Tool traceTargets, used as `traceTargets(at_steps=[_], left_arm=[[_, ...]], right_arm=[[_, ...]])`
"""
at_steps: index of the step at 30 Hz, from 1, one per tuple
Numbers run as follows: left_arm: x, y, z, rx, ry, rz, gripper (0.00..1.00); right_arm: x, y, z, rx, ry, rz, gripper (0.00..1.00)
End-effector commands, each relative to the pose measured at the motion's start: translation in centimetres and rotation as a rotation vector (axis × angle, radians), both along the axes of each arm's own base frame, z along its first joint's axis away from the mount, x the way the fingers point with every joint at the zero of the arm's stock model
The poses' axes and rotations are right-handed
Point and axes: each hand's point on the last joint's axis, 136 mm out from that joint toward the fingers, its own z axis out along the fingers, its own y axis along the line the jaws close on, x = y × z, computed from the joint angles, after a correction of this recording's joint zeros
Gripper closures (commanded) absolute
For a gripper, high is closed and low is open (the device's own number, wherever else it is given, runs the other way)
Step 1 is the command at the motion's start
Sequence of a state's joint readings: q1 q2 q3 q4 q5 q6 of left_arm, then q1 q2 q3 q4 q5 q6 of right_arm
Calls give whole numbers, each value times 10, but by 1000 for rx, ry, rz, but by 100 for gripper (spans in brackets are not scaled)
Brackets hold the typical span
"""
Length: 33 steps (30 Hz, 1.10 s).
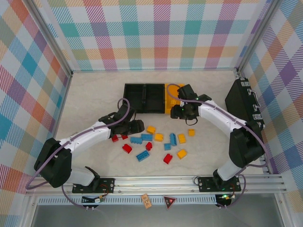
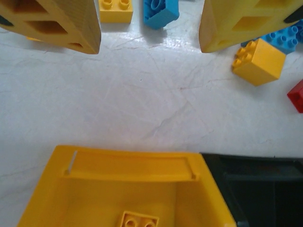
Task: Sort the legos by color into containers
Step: Pick up the lego from the center of the table.
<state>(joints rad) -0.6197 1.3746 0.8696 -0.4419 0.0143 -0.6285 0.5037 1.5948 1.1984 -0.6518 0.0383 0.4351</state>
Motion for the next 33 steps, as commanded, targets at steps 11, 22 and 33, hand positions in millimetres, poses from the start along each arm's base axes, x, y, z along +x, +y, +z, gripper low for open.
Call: traceTargets(at_steps=[11, 22, 33], left_arm=[[0, 62, -30, 306, 82, 244, 31], [9, 65, -57, 367, 133, 285, 42], [18, 59, -47, 343, 112, 231, 74]], right_arm=[[-21, 23, -13, 69, 29, 17, 42], [-29, 27, -13, 81, 32, 21, 43], [-32, 35, -6, 118, 14, 54, 43]])
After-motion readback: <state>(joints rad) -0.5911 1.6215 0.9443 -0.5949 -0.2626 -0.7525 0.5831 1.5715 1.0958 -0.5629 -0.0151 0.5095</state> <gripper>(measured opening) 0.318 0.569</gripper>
